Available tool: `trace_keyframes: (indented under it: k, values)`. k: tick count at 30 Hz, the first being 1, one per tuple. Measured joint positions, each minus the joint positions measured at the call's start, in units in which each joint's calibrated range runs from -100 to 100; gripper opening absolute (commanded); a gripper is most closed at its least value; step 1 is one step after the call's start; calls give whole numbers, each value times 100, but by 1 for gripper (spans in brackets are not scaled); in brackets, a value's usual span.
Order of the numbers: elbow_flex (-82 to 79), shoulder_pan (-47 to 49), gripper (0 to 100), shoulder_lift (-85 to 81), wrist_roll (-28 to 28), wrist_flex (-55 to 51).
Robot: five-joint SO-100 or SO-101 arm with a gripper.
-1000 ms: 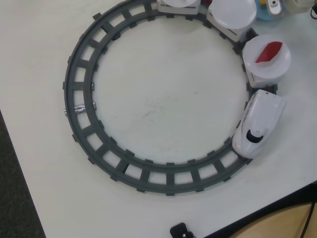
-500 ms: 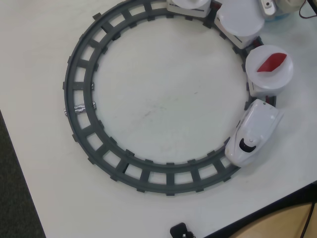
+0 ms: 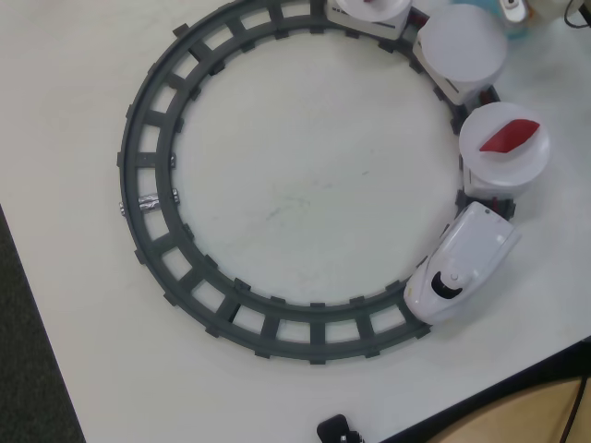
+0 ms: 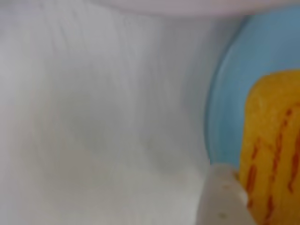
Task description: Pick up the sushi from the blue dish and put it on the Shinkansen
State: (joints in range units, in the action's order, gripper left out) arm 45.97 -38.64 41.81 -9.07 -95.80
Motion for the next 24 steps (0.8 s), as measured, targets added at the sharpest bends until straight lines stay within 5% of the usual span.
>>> trace_keyframes:
  k: [9,24]
  values:
    - [-1396,173,2,-2122,99,-289]
    - [-4917,2473,2,-5785,1014,-289]
